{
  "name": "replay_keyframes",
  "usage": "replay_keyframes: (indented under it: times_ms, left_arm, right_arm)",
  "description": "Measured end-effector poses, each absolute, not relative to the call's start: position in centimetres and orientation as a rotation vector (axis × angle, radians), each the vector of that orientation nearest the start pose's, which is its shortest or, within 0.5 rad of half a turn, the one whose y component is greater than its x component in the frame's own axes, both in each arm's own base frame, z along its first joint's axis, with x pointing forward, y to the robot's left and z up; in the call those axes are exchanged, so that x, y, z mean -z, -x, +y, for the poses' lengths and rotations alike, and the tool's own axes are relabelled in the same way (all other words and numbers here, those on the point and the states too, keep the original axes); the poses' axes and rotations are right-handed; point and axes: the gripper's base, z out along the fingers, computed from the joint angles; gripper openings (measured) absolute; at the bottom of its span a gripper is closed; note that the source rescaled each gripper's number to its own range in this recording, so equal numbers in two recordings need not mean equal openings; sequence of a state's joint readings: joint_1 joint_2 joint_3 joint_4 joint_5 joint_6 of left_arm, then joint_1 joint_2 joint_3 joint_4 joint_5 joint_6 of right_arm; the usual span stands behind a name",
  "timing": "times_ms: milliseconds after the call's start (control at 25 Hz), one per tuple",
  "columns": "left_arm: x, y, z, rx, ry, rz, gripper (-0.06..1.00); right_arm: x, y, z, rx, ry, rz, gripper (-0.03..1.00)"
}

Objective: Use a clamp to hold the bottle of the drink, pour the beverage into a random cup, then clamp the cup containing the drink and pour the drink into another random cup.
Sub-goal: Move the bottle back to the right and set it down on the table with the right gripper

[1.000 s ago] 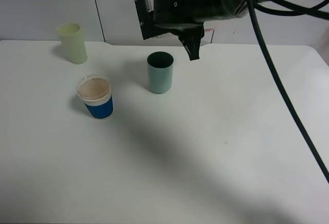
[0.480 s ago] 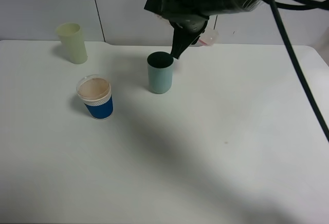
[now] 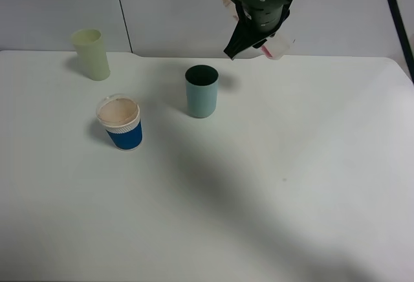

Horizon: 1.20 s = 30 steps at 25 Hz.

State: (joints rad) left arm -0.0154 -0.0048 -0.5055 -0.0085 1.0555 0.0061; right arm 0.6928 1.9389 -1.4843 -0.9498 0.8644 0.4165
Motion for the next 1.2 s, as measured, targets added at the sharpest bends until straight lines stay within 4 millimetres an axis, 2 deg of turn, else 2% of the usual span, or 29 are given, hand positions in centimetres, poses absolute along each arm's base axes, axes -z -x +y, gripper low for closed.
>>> replay_keyframes:
  times_ms: [480,760,1120,1200]
  left_arm:
    - [-27.9,0.6,-0.1,0.016,-0.022,2.029,0.99]
    - [-27.9,0.6,-0.1,0.016,-0.022,2.029,0.99]
    - [-27.9,0.6,-0.1,0.016,-0.022,2.029,0.99]
    - [-27.9,0.6,-0.1,0.016,-0.022,2.029,0.99]
  right_arm:
    - [-23.8,-37.2,21.1,0.474,0.797,2.280,0.00]
    - [-23.1,-37.7,19.3,0.382,0.742,2.307,0.00]
    - [-18.5,-36.4,13.3,0.301,0.706,2.401,0.00]
    - [-17.9,-36.3,12.7,0.292,0.703,2.409,0.00]
